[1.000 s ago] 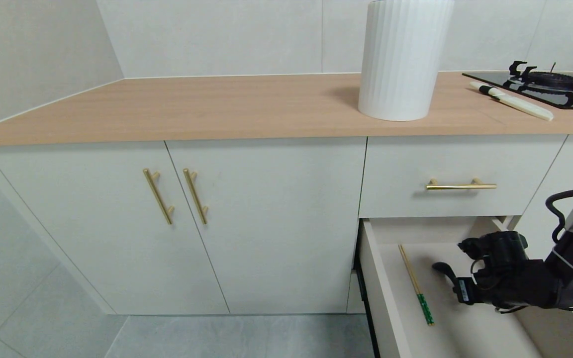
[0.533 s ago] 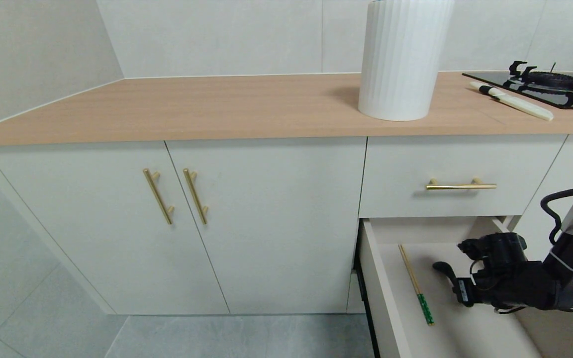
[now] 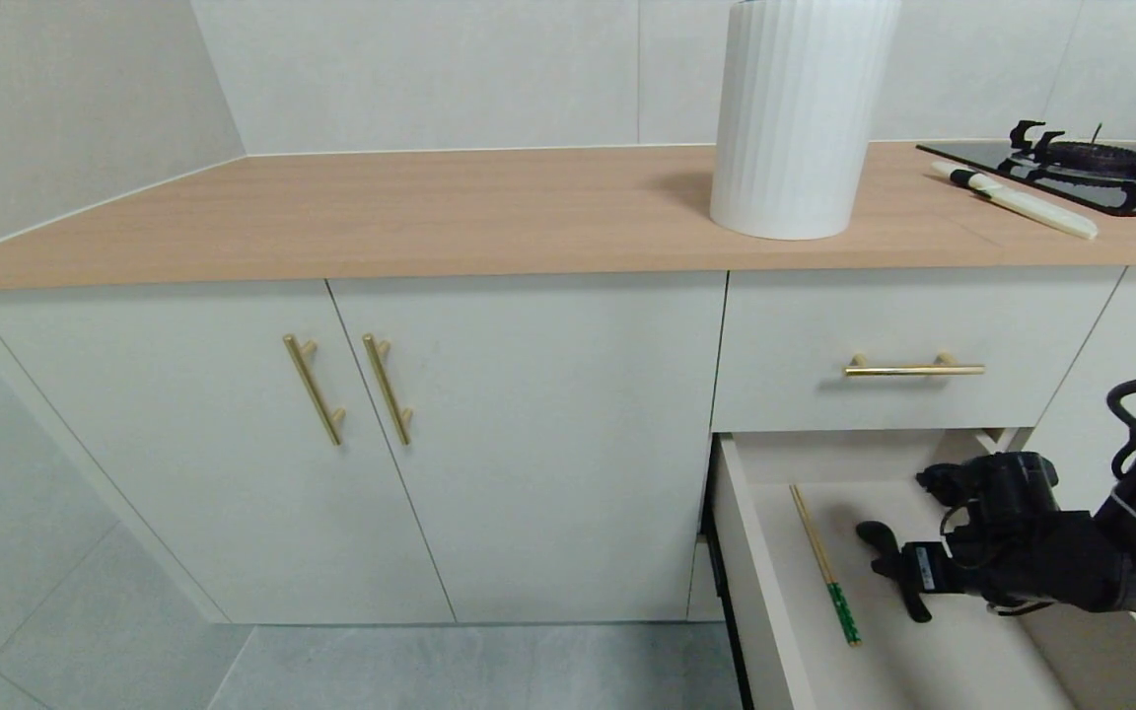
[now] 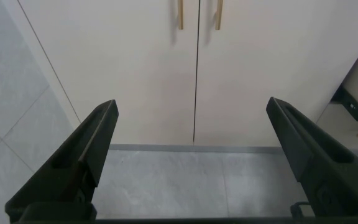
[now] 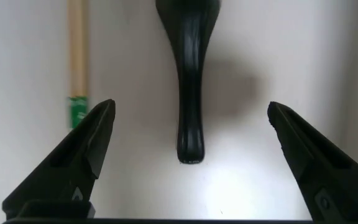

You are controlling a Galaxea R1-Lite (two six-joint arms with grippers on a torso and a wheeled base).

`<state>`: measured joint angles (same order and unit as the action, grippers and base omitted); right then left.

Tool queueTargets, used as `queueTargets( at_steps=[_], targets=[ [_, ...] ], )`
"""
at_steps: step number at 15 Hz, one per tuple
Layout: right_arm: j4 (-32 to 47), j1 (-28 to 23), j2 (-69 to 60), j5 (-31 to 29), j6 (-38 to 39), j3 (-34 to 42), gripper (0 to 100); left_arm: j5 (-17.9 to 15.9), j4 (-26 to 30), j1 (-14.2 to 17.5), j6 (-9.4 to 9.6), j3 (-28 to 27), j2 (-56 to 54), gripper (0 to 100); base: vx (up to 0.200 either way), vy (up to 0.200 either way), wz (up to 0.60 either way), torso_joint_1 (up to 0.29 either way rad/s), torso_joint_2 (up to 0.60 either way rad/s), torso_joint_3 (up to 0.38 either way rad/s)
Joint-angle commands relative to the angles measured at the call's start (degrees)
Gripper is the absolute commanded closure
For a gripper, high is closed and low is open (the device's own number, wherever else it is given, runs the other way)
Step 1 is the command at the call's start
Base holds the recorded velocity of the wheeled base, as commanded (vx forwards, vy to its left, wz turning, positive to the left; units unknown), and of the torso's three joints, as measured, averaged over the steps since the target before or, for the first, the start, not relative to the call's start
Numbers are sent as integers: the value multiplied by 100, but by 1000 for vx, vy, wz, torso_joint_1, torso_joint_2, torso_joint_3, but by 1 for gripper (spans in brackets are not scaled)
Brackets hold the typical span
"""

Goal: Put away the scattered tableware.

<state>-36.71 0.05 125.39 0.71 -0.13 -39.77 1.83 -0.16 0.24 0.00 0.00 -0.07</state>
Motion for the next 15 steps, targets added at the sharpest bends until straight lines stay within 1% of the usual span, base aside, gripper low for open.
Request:
queueTargets(
  at_steps=[1,2,3,5,6,7,8,9,11,15],
  targets=[
    [137,-5,-1166,52,-4,329,0,2,-2,2,0,0,7,0,0,0,0,0,0,0],
    [436,13,-1588,52,-13,364,0,2,-2,2,0,0,7,0,0,0,0,0,0,0],
    [911,30,-2010,70,-31,329,0,2,-2,2,0,0,7,0,0,0,0,0,0,0],
    [1755,39,-2616,334,-31,136,0,2,-2,2,0,0,7,0,0,0,0,0,0,0],
    [3011,65,-3223,536,-31,-260,0,2,-2,2,62,0,7,0,0,0,0,0,0,0],
    [3416,92,-3399,553,-31,-418,0,2,7,2,70,0,7,0,0,0,0,0,0,0],
    [4629,162,-3882,729,-31,-875,0,2,-2,-7,9,0,7,0,0,0,0,0,0,0],
    [5226,171,-4146,931,-39,-1130,0,2,-2,2,18,0,7,0,0,0,0,0,0,0],
    [5947,224,-4374,1002,-39,-1446,0,2,-2,2,9,0,7,0,0,0,0,0,0,0],
    [6518,241,-4436,958,-294,-1569,0,2,-2,2,-26,0,7,0,-200,0,0,5,1,0]
  ],
)
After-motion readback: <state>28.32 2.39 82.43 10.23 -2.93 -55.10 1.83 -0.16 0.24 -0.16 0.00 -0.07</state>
